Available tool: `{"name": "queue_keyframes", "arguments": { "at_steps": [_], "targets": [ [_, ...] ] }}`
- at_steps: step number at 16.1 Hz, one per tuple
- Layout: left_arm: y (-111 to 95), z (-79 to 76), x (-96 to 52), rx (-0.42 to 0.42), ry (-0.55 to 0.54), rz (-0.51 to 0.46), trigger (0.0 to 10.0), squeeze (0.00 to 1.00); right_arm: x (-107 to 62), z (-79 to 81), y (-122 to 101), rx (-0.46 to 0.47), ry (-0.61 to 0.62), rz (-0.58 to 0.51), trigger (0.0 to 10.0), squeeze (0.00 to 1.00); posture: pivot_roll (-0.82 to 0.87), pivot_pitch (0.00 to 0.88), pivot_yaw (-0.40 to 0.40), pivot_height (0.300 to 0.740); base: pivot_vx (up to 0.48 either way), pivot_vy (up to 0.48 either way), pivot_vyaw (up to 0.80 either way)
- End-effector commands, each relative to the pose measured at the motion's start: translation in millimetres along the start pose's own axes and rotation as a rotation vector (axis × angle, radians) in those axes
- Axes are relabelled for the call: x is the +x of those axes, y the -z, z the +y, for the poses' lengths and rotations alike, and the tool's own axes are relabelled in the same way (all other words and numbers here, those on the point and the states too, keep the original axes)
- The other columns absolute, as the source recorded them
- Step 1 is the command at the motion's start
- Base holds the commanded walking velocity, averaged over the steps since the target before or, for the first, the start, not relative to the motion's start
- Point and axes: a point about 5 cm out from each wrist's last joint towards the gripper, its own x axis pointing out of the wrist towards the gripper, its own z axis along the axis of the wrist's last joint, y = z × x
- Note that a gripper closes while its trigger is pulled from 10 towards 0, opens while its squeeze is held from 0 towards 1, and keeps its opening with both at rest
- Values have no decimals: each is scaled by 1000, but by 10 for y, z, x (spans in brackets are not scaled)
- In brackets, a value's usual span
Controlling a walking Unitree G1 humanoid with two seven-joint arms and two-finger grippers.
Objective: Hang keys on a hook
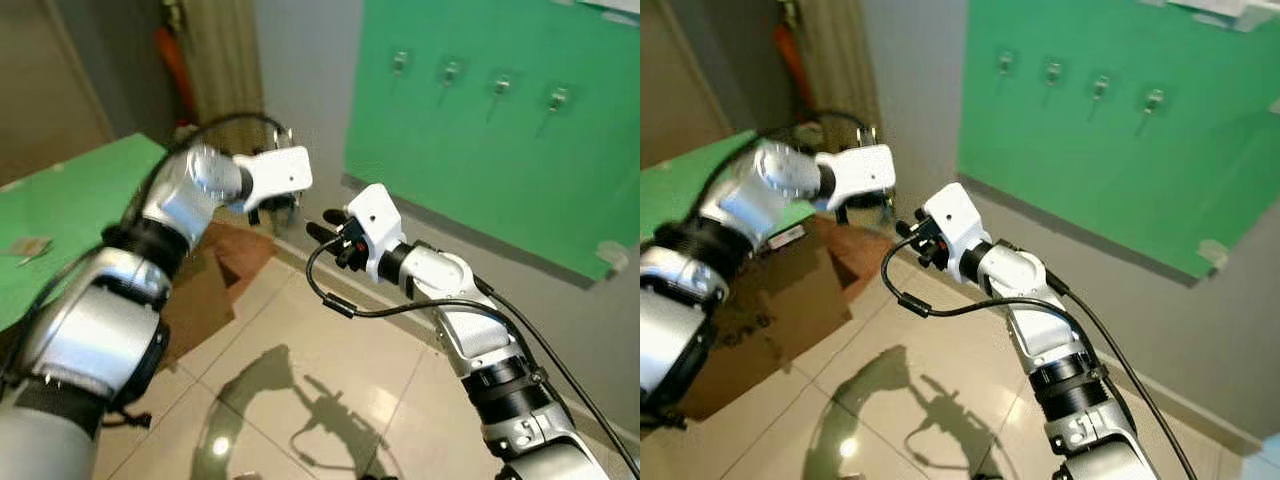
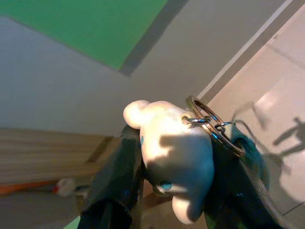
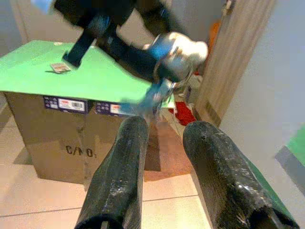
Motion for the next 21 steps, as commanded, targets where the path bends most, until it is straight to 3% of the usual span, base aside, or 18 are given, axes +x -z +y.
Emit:
{"name": "queue_keyframes", "arguments": {
  "at_steps": [1, 5, 10, 15, 17, 21],
  "targets": [
    [-24, 67, -39, 35, 5, 14, 0, 0, 29, -13, -51, -14, 7, -15, 10000, 0, -6, 12, 57, 740, 0, 0, 0],
    [-45, 109, -48, 53, 14, 22, 0, 0, 55, -12, -57, -18, 10, -16, 10000, 0, -6, 17, 66, 740, 0, 0, 0],
    [-81, -25, 55, 24, 71, -31, 0, 0, 10, -231, -83, -86, 20, 8, 10000, 0, -3, 20, 71, 740, 0, 0, 0],
    [-107, -125, 64, -118, 112, -192, 0, 0, 47, -245, -86, -4, -47, -9, 10000, 0, 7, 0, 63, 740, 0, 0, 0],
    [8, -113, 3, -154, 91, -200, 0, 0, 98, -242, -129, -36, -86, -7, 10000, 0, 42, 0, 13, 740, 0, 0, 0],
    [43, -44, -109, -110, 87, -188, 0, 0, 178, -181, -221, -71, -110, -30, 10000, 0, 71, 0, -14, 740, 0, 0, 0]
  ]
}}
